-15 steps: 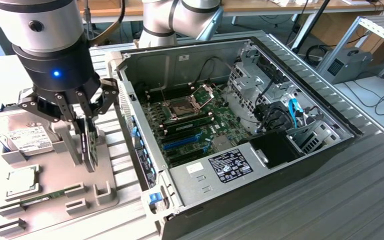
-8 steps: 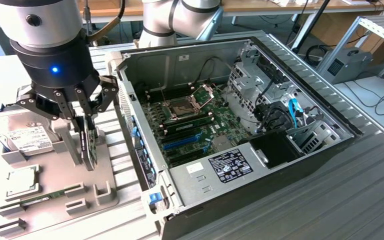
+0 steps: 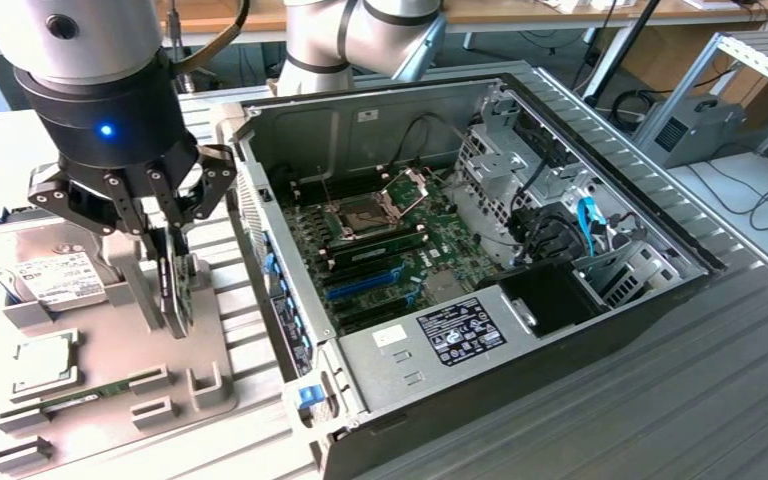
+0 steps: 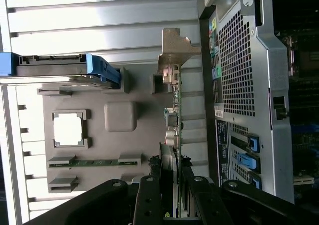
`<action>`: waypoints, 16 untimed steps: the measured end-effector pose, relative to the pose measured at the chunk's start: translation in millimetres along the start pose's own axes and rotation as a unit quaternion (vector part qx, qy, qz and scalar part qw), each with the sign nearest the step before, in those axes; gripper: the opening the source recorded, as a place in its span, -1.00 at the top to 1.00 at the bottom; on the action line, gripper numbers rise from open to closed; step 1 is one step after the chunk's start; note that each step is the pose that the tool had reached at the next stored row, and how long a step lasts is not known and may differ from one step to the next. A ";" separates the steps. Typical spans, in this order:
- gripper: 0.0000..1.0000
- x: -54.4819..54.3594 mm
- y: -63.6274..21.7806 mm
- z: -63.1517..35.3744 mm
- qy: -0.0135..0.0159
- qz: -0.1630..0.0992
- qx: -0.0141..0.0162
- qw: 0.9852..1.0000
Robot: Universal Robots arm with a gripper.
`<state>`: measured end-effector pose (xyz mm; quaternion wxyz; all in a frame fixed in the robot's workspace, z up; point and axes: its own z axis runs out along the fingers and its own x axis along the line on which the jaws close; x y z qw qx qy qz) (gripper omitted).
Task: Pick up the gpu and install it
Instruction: 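Pick up the gpu and move the gpu toward the slot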
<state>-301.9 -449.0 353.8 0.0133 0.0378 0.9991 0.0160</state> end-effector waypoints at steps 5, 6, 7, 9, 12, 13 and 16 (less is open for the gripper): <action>0.48 -0.1 0.1 -3.8 0.000 0.000 0.000 1.000; 0.48 -0.1 0.1 -4.5 0.000 0.000 0.000 1.000; 0.48 -0.1 0.2 -5.2 0.000 0.000 0.000 1.000; 0.48 -0.2 0.2 -6.6 0.000 0.000 0.000 1.000; 0.48 -0.2 0.3 -8.5 0.000 0.000 0.000 1.000; 0.48 -0.2 0.3 -9.3 0.000 0.000 0.000 1.000; 0.48 -0.3 0.4 -11.9 0.000 0.000 0.000 1.000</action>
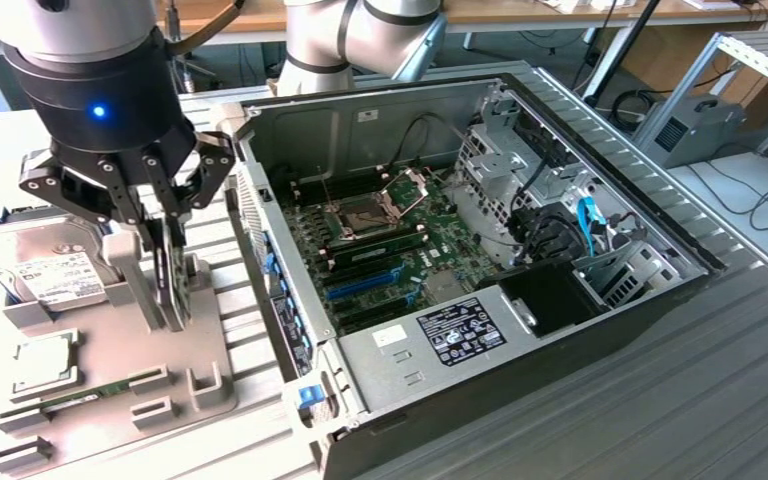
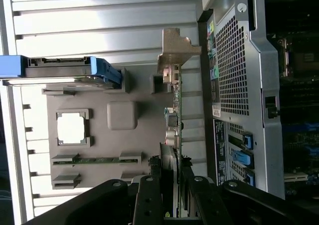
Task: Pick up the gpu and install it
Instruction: 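Pick up the gpu and move the gpu toward the slot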
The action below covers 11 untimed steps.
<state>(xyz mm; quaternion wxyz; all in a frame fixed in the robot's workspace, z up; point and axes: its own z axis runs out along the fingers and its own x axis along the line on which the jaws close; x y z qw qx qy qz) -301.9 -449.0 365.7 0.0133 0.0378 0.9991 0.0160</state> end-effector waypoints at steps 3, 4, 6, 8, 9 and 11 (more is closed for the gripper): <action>0.48 -0.1 0.1 -2.3 0.000 0.000 0.000 1.000; 0.48 -0.1 0.1 -3.1 0.000 0.000 0.000 1.000; 0.48 -0.1 0.2 -5.0 0.000 0.000 0.000 1.000; 0.48 -0.2 0.2 -7.0 0.000 0.000 0.000 1.000; 0.48 -0.2 0.3 -8.0 0.000 0.000 0.000 1.000; 0.48 -0.3 0.4 -10.8 0.000 0.000 0.000 1.000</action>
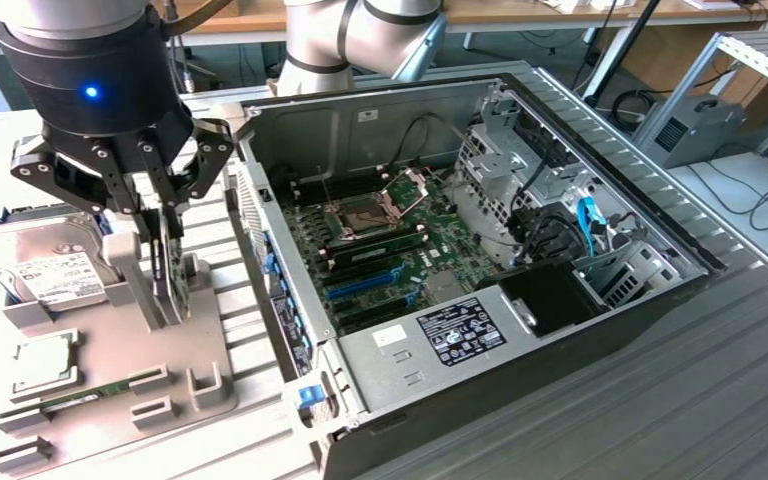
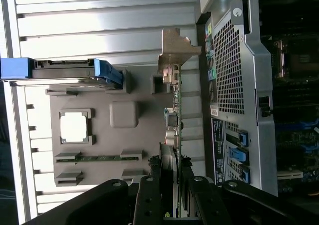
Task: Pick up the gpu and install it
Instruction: 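Pick up the gpu and move the gpu toward the slot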
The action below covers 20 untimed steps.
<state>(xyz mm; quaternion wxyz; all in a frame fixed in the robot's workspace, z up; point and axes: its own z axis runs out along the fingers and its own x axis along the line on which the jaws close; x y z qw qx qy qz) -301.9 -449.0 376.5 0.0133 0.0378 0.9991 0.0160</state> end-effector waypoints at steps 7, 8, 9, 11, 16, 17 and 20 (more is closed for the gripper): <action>0.48 -0.1 0.2 -5.7 0.000 0.000 0.000 1.000; 0.48 -0.2 0.2 -6.4 0.000 0.000 0.000 1.000; 0.48 -0.2 0.2 -7.1 0.000 0.000 0.000 1.000; 0.48 -0.2 0.3 -8.9 0.000 0.000 0.000 1.000; 0.48 -0.4 0.5 -14.7 0.000 0.000 0.000 1.000; 0.48 -0.4 0.5 -15.6 0.000 0.000 0.000 1.000; 0.48 -0.5 0.6 -18.0 0.000 0.000 0.000 1.000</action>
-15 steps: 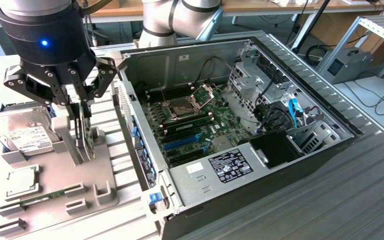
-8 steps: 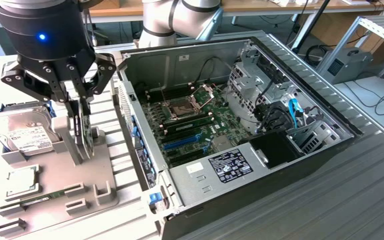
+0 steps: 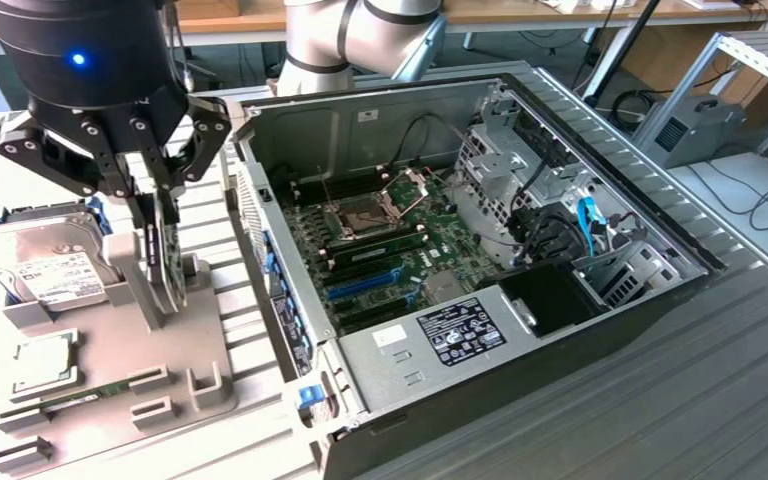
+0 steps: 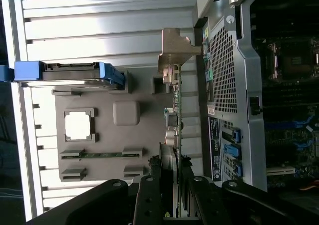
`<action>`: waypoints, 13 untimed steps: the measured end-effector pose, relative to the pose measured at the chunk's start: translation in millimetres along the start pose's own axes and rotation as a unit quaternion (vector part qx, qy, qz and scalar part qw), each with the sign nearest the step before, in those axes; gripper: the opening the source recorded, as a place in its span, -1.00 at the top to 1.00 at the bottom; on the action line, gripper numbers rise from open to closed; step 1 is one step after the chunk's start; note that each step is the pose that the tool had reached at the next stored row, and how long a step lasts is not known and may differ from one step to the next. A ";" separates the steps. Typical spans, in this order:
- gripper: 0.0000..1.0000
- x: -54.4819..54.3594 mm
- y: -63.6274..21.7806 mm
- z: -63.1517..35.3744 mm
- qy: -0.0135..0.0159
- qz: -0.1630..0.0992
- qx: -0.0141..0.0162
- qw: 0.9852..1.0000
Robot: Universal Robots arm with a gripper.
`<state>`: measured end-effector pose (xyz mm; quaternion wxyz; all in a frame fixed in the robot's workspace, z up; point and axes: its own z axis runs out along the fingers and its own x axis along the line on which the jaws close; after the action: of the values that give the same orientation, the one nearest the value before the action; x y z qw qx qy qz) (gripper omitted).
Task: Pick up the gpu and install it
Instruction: 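Pick up the gpu and move the gpu toward the slot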
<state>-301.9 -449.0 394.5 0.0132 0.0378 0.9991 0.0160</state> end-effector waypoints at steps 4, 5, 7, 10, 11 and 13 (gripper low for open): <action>0.48 -0.1 0.1 -3.2 0.000 0.000 0.000 1.000; 0.48 -0.1 0.2 -4.3 0.000 0.000 0.000 1.000; 0.48 -0.2 0.2 -6.1 0.000 0.000 0.000 1.000; 0.48 -0.2 0.3 -9.0 0.000 0.000 0.000 1.000; 0.48 -0.3 0.4 -10.9 0.000 0.000 0.000 1.000; 0.48 -0.3 0.4 -12.8 0.000 0.000 0.000 1.000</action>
<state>-301.9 -449.0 407.3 0.0133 0.0378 0.9991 0.0160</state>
